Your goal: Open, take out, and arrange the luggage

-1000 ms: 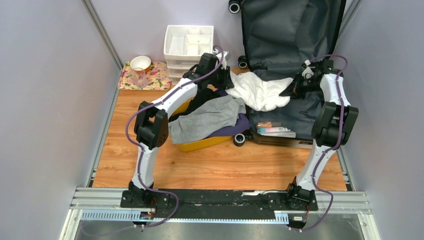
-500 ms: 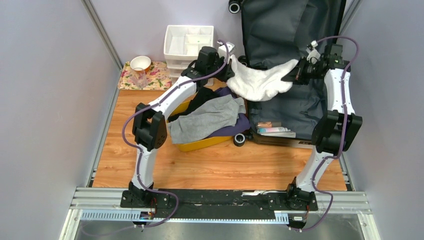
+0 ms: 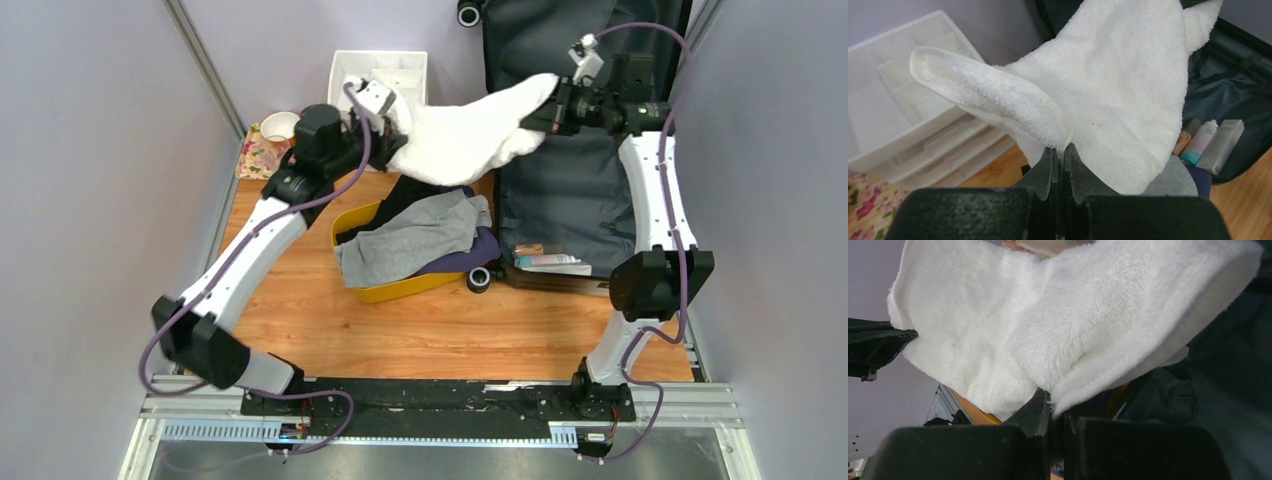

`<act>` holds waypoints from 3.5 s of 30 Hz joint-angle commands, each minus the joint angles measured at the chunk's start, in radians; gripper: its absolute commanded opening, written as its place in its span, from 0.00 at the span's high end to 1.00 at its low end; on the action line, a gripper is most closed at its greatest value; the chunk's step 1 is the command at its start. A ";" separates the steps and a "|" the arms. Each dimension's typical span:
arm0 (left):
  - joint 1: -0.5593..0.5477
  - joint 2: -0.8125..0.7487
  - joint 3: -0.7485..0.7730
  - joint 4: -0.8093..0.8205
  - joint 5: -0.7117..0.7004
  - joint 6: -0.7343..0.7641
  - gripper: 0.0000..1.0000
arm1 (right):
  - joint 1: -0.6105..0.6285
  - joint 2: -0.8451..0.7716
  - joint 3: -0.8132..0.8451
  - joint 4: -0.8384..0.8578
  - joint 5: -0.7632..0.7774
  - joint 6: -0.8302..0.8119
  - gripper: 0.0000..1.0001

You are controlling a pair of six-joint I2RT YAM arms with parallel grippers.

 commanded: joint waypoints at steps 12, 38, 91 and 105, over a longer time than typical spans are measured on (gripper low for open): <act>0.062 -0.558 -0.641 -0.163 -0.052 0.005 1.00 | 0.350 -0.068 -0.196 0.008 0.040 -0.118 1.00; 0.241 -0.277 -0.118 -0.635 0.408 0.327 0.18 | 0.269 -0.127 -0.183 -0.304 0.096 -0.390 0.12; 0.996 -0.084 -0.558 -0.703 -0.344 0.475 0.13 | 0.057 -0.121 -0.220 -0.215 0.032 -0.271 0.12; 1.010 0.028 -0.091 -0.974 -0.111 0.246 0.12 | 0.059 -0.139 -0.220 -0.226 0.029 -0.290 0.11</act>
